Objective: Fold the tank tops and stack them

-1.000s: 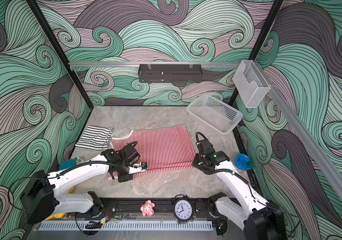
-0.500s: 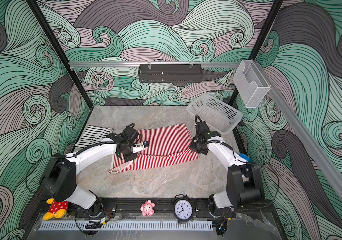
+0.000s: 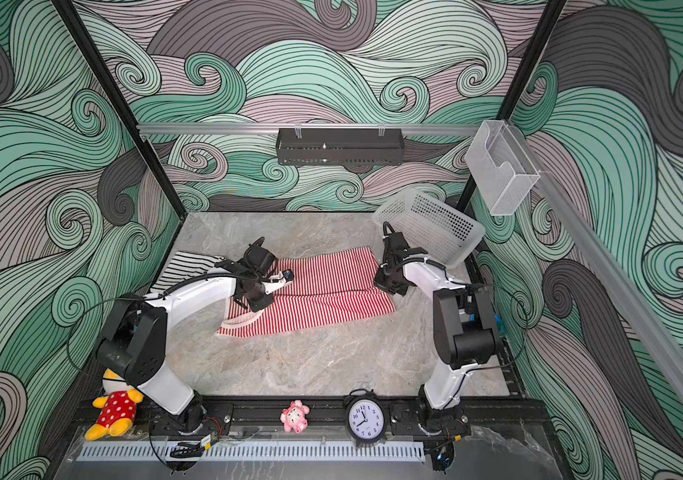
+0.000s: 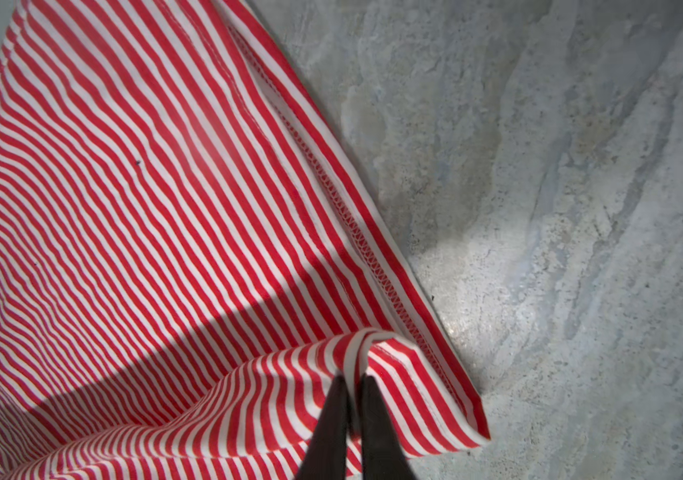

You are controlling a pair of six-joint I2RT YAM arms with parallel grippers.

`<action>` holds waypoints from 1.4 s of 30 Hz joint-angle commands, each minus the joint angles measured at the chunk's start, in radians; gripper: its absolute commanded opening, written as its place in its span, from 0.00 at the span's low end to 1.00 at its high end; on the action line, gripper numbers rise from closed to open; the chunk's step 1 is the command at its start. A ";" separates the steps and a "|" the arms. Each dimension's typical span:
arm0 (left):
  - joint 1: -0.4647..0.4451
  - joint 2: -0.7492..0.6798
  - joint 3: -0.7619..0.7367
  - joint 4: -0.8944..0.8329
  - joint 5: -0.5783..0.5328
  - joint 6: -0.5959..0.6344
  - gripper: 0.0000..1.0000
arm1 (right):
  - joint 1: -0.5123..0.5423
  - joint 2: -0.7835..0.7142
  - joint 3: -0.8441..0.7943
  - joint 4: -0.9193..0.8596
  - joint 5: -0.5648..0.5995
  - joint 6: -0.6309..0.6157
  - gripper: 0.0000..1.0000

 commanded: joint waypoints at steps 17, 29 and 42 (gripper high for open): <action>0.014 -0.315 -0.188 -0.186 0.030 -0.017 0.29 | 0.191 -0.112 -0.153 0.117 0.084 0.026 0.29; 0.132 -0.169 -0.328 0.061 -0.175 0.033 0.27 | 0.191 0.019 -0.149 0.081 0.194 0.048 0.34; 0.137 -0.200 -0.387 -0.117 -0.077 0.144 0.24 | 0.229 -0.057 -0.264 -0.056 0.265 0.106 0.32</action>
